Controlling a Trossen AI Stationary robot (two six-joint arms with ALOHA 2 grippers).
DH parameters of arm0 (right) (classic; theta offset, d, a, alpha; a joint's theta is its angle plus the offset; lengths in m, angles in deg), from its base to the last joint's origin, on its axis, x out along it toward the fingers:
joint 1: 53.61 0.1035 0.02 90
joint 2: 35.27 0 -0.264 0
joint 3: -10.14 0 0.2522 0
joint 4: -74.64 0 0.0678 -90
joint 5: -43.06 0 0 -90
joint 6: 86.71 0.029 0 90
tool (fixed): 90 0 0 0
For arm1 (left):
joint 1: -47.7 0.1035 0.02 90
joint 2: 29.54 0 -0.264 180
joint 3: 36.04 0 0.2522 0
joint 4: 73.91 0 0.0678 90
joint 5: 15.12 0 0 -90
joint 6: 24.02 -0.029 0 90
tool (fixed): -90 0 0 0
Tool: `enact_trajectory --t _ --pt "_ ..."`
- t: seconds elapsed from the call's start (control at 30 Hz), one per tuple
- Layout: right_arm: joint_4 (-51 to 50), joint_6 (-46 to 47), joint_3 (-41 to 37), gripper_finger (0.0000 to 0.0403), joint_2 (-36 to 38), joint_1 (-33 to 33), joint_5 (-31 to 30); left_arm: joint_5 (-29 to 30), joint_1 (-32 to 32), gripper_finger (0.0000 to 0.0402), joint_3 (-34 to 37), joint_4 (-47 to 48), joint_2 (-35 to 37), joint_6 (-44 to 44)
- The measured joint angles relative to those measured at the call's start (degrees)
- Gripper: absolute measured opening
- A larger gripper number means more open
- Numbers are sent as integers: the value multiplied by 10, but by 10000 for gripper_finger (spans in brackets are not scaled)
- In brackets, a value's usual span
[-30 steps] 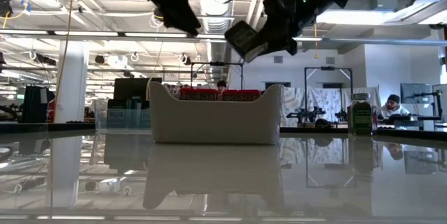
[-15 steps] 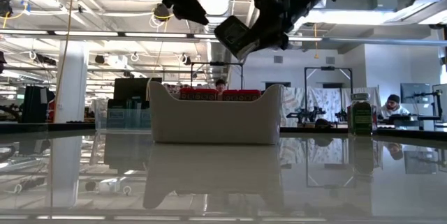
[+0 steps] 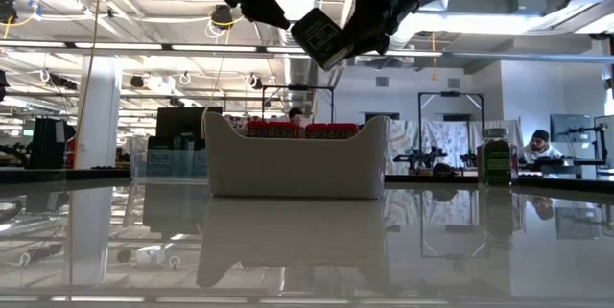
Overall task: Sort spices by type
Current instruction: Put the black seasoning can into the transparent bin
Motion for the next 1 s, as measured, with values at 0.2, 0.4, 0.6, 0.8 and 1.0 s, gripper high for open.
enact_trajectory --t 0.2,0.4,0.6,0.8,1.0 --pt "6 -53 5 172 0 5 -16 -9 0 224 0 -28 0 58" --pt "31 -71 5 172 0 12 -17 -11 -4 224 0 -38 -6 84" --pt "30 -71 5 172 0 12 -16 -10 -16 224 0 -70 -30 88" --pt "23 -60 5 172 0 12 -16 -10 -16 224 0 -70 -30 102" --pt "21 -60 5 172 0 12 -16 -9 -16 224 0 -71 -34 105"
